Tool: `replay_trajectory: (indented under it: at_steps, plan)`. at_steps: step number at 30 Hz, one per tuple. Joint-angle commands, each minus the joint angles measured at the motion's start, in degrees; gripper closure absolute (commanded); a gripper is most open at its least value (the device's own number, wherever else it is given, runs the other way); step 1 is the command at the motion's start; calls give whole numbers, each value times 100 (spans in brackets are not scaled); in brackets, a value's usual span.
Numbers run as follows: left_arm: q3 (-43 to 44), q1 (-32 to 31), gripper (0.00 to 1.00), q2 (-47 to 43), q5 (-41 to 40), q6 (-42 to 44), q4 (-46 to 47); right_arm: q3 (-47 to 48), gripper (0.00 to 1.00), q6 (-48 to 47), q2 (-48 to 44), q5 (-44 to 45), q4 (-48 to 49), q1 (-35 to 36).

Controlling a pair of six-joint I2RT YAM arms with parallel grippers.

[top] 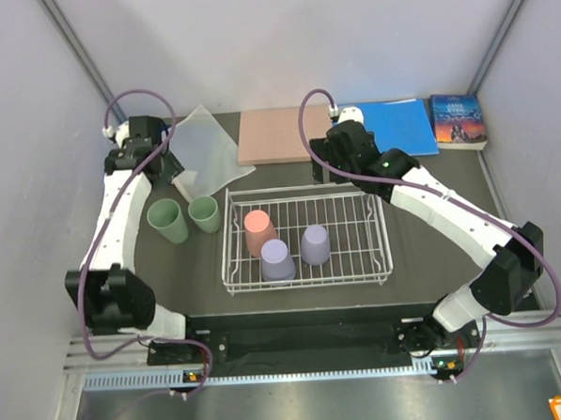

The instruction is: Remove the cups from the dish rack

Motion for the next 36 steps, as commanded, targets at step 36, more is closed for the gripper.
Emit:
replay_trajectory:
  at_steps: [36]
  plan:
    - [-1434, -4231, 1, -1033, -55, -826, 579, -625, 2, 522, -644, 316, 311, 290]
